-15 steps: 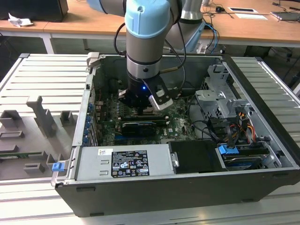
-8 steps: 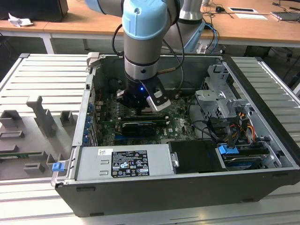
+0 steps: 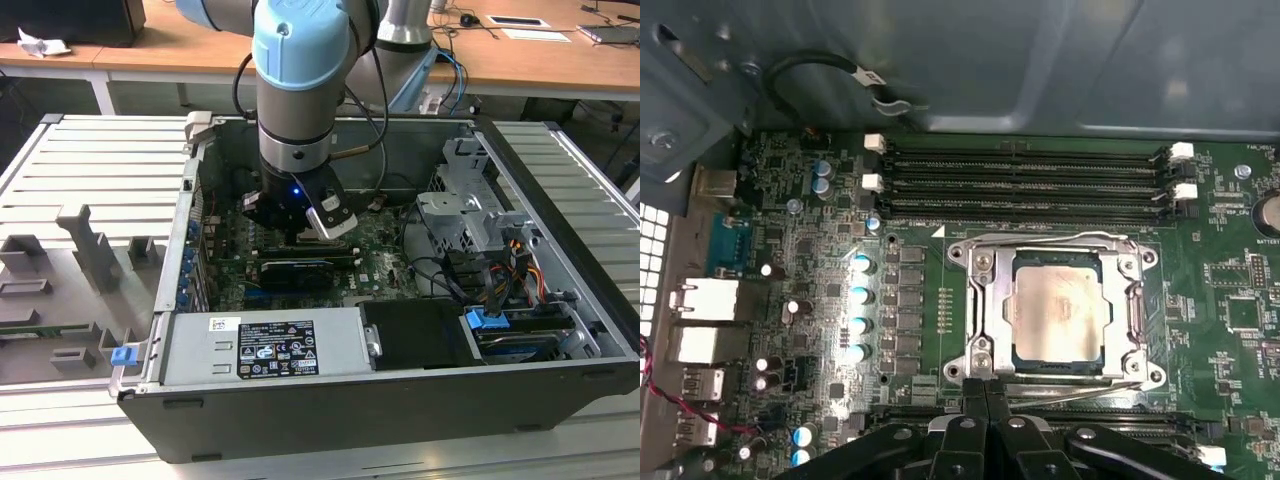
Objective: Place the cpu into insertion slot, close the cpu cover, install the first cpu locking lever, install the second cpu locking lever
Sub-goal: 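Install the second cpu locking lever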
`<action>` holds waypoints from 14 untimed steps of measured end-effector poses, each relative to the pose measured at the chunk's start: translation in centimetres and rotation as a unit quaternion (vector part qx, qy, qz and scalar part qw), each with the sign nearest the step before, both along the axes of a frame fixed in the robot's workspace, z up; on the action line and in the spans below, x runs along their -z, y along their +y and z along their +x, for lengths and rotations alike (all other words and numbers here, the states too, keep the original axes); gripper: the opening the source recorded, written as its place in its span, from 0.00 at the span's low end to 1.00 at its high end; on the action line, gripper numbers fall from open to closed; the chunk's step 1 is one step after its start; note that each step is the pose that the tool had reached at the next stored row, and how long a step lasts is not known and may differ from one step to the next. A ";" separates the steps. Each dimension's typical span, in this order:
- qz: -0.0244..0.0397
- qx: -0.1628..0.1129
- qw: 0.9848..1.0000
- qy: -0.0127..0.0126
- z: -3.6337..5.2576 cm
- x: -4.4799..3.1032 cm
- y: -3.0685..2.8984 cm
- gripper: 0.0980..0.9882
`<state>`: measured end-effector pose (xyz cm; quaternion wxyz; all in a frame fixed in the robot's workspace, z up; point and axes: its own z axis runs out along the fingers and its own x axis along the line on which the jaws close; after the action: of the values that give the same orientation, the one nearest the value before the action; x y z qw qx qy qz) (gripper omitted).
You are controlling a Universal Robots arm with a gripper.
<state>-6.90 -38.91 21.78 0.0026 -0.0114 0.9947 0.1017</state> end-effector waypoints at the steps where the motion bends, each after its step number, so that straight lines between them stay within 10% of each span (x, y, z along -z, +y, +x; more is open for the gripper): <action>1: 0.003 0.000 1.000 0.000 -0.09 0.03 0.00 0.01; 14: 0.020 0.000 1.000 0.000 -0.65 0.22 -0.09 0.01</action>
<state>-7.55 -39.00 21.56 0.0029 -0.0114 0.9925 0.1218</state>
